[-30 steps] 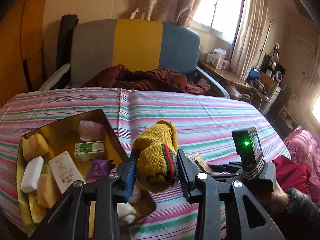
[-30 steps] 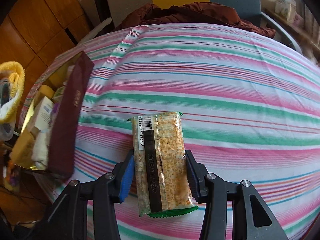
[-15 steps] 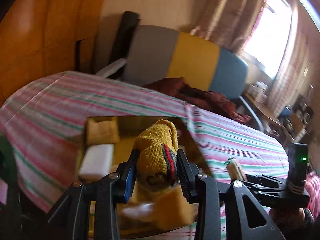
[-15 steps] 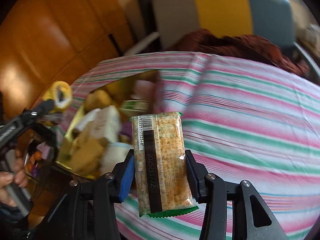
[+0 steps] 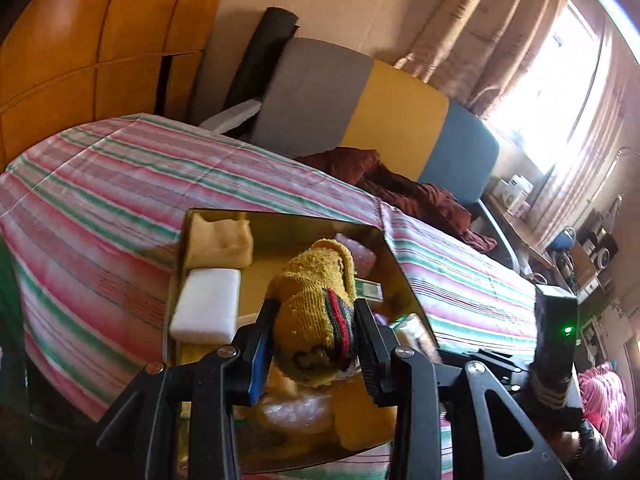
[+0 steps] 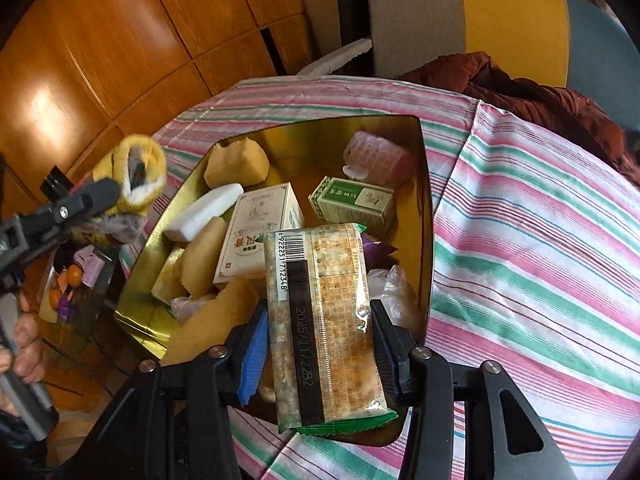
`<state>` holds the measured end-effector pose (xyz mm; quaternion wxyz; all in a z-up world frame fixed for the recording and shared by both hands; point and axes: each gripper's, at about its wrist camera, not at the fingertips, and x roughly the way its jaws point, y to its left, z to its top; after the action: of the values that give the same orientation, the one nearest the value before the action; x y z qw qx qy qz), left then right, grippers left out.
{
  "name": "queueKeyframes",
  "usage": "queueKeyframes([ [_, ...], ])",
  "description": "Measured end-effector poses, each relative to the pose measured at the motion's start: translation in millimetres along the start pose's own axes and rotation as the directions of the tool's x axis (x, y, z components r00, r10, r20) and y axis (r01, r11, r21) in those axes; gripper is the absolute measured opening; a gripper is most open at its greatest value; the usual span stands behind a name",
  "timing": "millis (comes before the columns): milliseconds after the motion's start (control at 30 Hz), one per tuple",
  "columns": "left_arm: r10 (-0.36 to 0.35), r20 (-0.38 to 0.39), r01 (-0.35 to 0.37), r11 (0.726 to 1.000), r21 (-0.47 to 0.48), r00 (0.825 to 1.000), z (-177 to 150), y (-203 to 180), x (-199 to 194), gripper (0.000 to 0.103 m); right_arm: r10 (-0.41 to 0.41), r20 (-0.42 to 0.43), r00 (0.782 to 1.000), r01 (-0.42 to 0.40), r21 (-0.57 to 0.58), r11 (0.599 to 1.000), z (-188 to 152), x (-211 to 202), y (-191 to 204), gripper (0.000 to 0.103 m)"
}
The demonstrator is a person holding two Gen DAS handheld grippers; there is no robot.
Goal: Organize objects
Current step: 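Carry the plush toy and snack bar over the gold tray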
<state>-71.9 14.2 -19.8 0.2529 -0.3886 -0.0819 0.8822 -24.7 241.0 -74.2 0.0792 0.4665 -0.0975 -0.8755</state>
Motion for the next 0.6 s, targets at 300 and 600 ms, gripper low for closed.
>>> queueKeyframes([
  [300, -0.012, -0.021, 0.012, 1.0, 0.015, 1.0, 3, -12, 14, 0.037, -0.015, 0.019, 1.0, 0.015, -0.007, 1.0, 10, -2, -2, 0.048],
  [600, 0.029, -0.053, -0.028, 1.0, 0.008, 0.998, -7, -4, 24, 0.038, -0.04, 0.043, 0.998, 0.042, -0.036, 0.998, 52, 5, -1, 0.048],
])
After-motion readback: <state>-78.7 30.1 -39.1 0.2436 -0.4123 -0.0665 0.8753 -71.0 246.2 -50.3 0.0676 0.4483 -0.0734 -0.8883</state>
